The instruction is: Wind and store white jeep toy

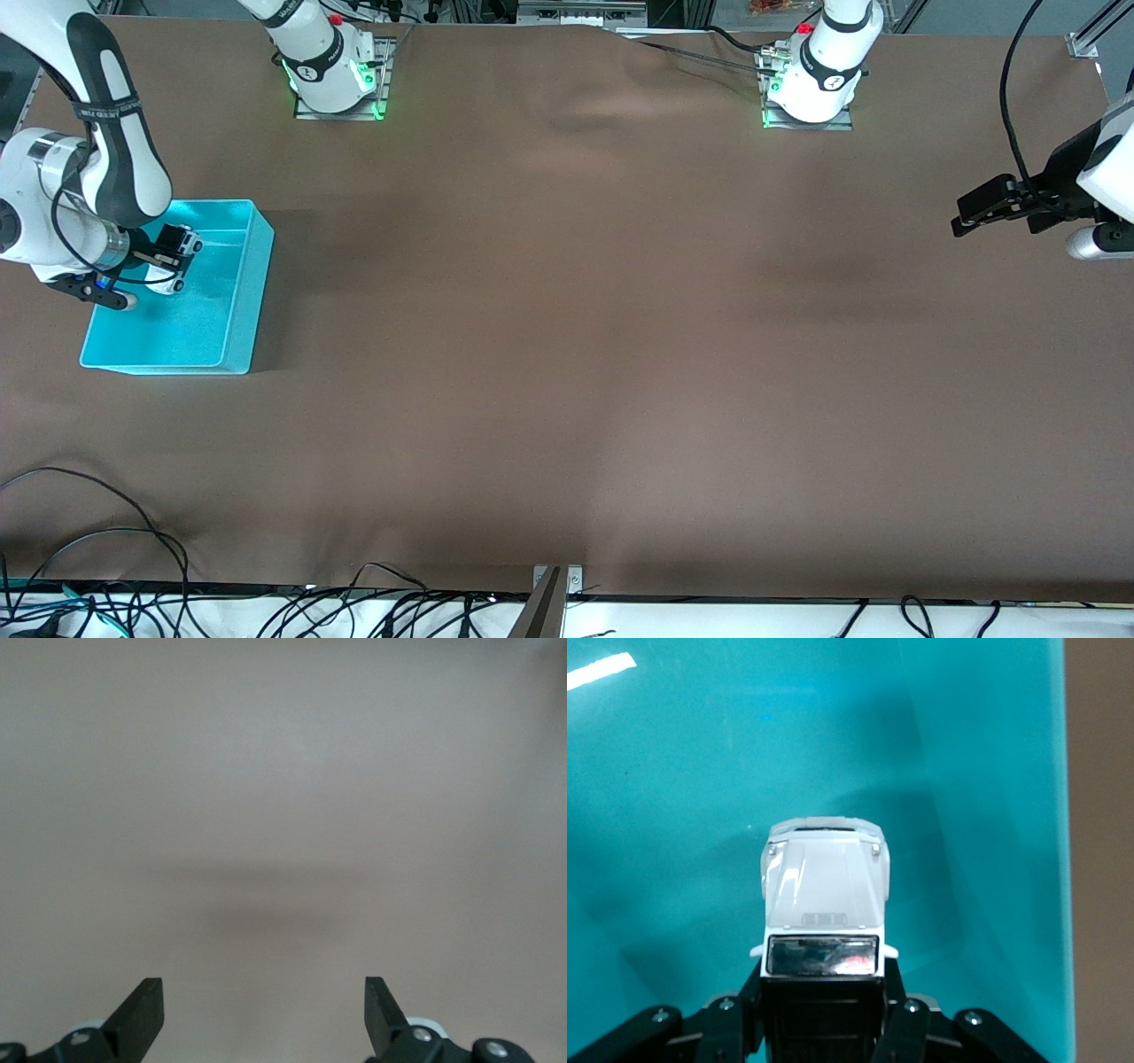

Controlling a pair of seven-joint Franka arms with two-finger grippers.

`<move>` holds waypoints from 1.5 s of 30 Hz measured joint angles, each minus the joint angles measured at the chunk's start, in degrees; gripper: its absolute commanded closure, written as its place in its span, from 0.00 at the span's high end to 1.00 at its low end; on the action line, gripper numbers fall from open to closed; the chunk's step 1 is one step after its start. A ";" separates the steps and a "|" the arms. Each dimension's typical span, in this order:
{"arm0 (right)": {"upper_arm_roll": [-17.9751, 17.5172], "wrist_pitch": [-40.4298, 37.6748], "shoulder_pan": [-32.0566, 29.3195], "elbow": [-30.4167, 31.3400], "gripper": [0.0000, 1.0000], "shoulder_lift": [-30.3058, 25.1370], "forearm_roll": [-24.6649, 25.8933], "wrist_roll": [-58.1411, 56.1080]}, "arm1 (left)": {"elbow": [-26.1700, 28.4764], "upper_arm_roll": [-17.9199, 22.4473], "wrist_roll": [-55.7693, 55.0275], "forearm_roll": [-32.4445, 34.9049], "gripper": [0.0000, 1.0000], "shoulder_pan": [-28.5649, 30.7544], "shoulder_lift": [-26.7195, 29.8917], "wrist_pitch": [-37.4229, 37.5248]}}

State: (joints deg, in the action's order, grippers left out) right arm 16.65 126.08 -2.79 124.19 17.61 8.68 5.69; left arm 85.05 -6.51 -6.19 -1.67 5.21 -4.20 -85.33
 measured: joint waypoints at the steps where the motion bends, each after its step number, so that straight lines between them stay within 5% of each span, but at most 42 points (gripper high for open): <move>1: 0.00 0.65 0.00 0.08 0.00 0.60 0.00 0.00 | 0.00 0.00 0.00 0.60 1.00 0.00 -0.02 0.00; 16: 0.02 5.70 -0.30 1.71 0.00 4.31 0.05 -0.02 | 0.00 -1.01 0.14 5.11 1.00 -1.74 -0.35 0.00; 21: 0.02 5.72 -0.30 1.72 0.14 4.31 0.05 -0.02 | 0.00 -1.10 0.20 5.14 1.00 -1.74 -0.36 0.00; 26: 0.02 5.73 -0.30 1.72 0.15 4.27 0.05 -0.02 | 0.00 -1.39 0.23 5.14 1.00 -1.75 -0.36 0.00; 38: 0.02 5.74 -0.30 1.72 0.34 4.27 0.05 -0.02 | 0.00 -1.47 0.25 5.14 1.00 -1.75 -0.36 0.00; 45: 0.02 5.73 -0.32 1.74 0.96 4.28 0.05 -0.02 | 0.00 -1.47 0.25 5.14 1.00 -1.75 -0.37 0.00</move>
State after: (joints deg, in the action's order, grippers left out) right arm 16.67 131.81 -3.10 125.93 21.88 8.73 5.67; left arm 85.04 -7.98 -5.94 3.47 3.46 -4.58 -85.33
